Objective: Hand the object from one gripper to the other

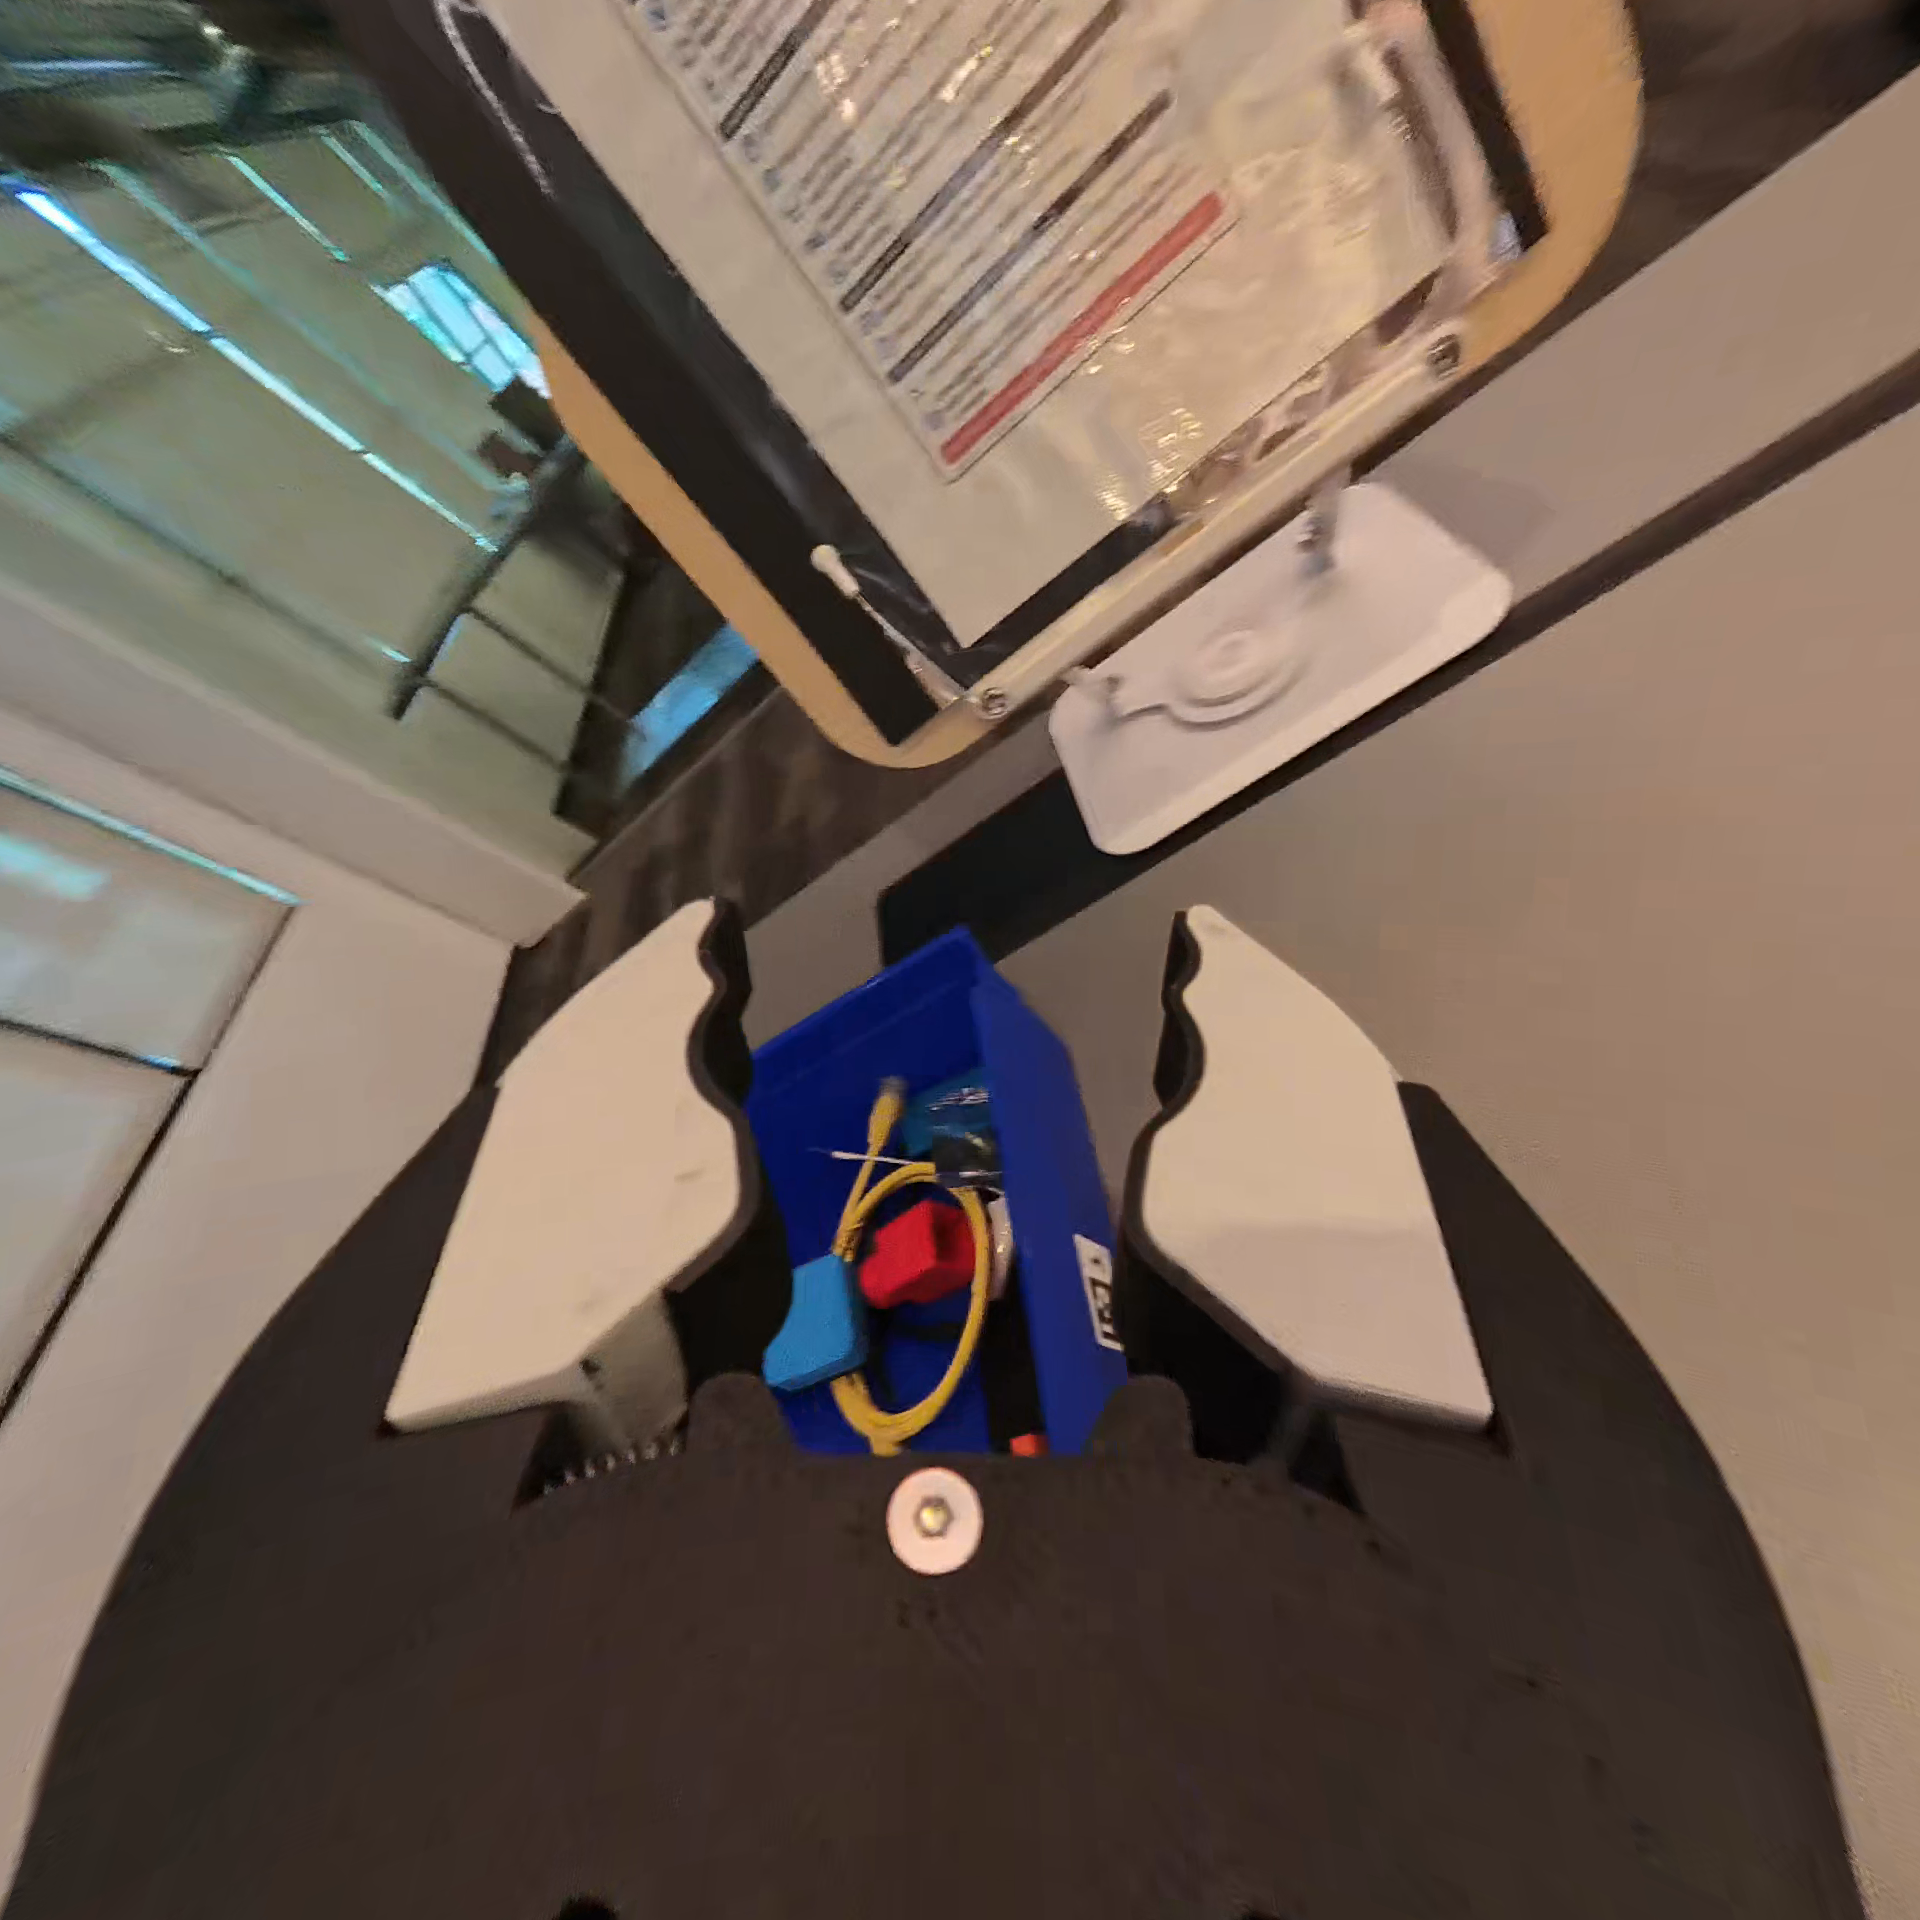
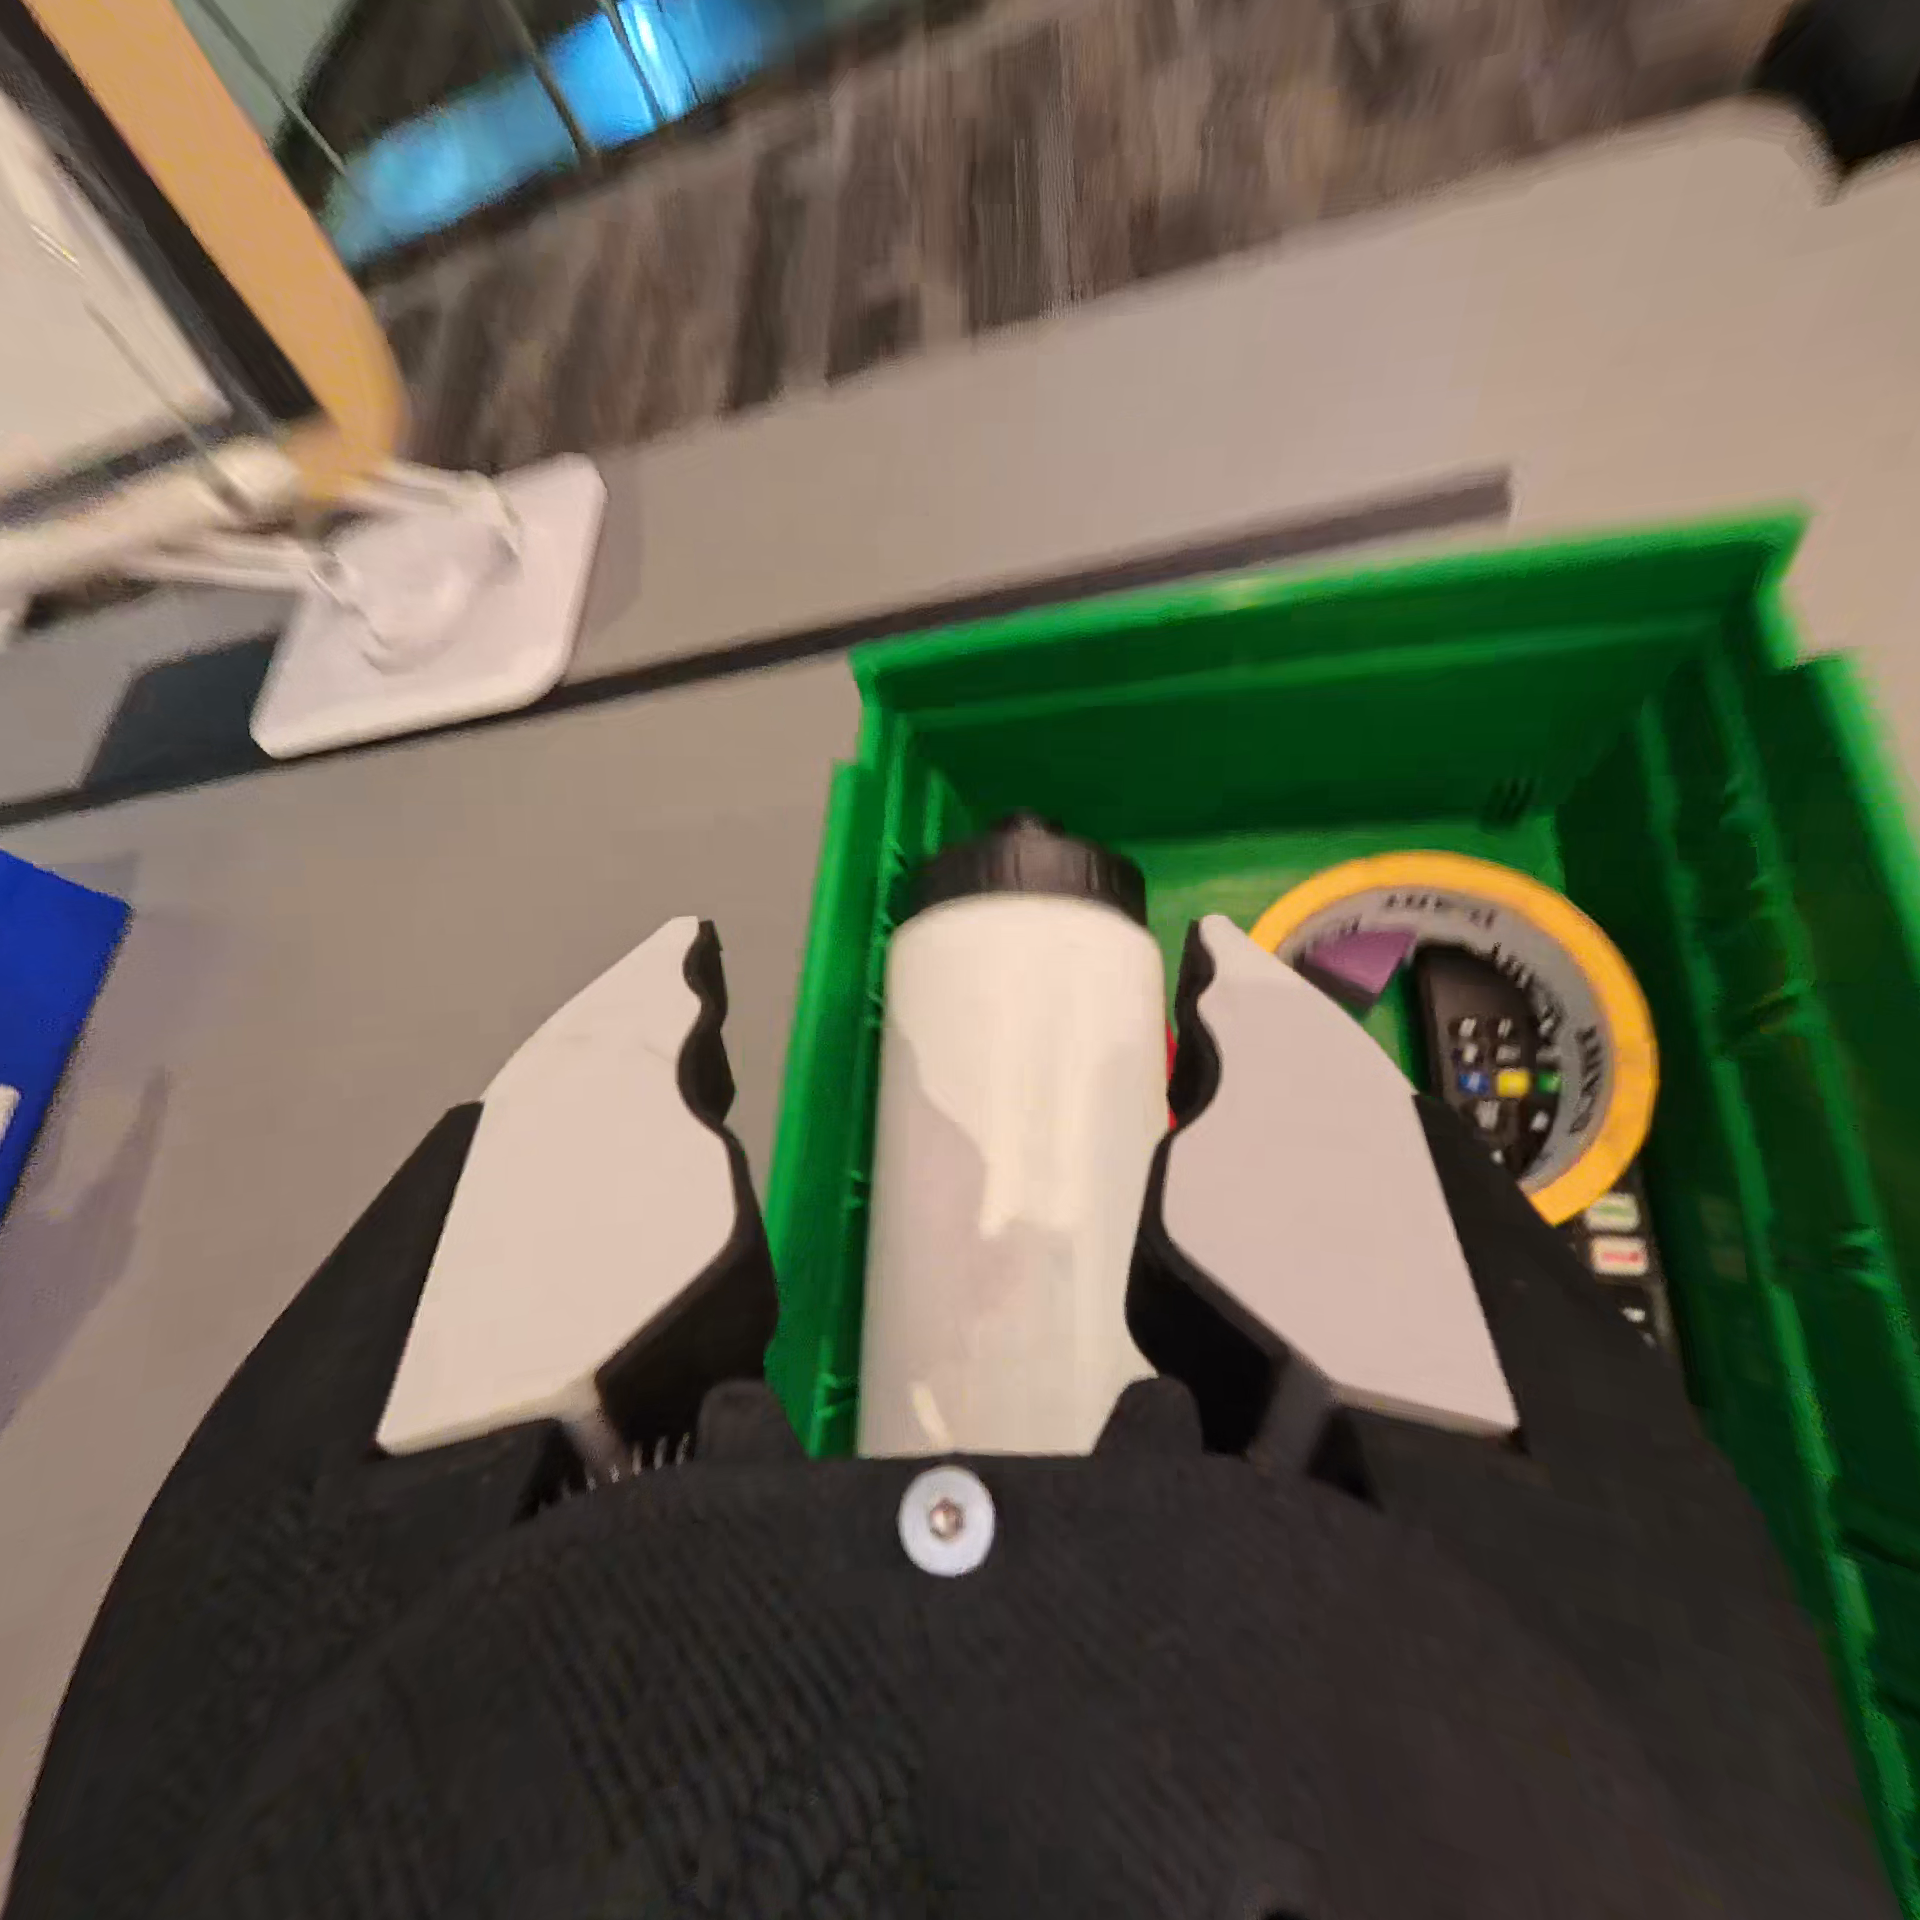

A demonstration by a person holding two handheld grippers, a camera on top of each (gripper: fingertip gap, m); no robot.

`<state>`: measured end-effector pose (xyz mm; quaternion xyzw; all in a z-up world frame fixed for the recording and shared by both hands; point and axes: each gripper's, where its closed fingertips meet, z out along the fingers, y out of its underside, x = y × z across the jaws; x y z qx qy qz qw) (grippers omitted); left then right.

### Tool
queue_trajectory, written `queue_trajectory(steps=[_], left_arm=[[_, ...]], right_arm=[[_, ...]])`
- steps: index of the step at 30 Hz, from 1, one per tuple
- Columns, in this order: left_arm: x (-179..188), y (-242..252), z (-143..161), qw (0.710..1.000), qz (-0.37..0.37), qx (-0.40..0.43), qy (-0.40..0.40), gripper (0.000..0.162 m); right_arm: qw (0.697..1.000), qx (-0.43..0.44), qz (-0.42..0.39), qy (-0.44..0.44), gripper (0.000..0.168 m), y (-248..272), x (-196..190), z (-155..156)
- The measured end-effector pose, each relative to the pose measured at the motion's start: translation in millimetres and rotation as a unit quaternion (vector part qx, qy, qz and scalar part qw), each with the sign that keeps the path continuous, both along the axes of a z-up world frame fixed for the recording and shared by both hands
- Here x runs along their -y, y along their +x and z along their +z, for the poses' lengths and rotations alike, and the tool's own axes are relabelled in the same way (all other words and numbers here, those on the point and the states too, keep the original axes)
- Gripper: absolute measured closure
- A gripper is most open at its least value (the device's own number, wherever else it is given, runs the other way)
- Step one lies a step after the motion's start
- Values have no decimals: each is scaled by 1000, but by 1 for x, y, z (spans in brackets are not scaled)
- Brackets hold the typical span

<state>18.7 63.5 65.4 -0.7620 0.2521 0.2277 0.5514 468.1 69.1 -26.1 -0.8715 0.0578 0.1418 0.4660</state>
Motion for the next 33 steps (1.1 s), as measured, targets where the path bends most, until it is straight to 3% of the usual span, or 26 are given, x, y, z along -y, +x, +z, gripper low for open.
queue_trajectory(steps=[3, 6, 10, 15, 19, 23, 27, 33], left_arm=[[-4, -8, 2, 1000, 23, -10, 15, 83], [-5, -10, 9, 999, 29, -10, 39, 82], [-2, -7, 20, 997, 22, 0, 68, 83], [-1, -8, 19, 998, 9, 21, 54, 83], [4, -42, 7, 994, 9, 105, -31, 83], [28, -113, -33, 957, 42, 228, -177, 88], [40, -183, -70, 922, 126, 283, -233, 104], [10, -181, -120, 886, 104, 344, -291, 104]], right_arm=[[989, 33, -6, 142, 84, -11, 11, 73], [955, 95, -12, 281, 84, -32, 35, 143], [896, 180, -5, 405, 85, -71, 65, 199], [880, 242, 42, 407, 86, -115, 71, 207], [865, 255, 86, 424, 98, -145, 73, 209], [856, 248, 118, 438, 102, -164, 76, 211], [850, 243, 140, 446, 105, -179, 75, 212], [849, 283, 160, 415, 107, -198, 63, 198]])
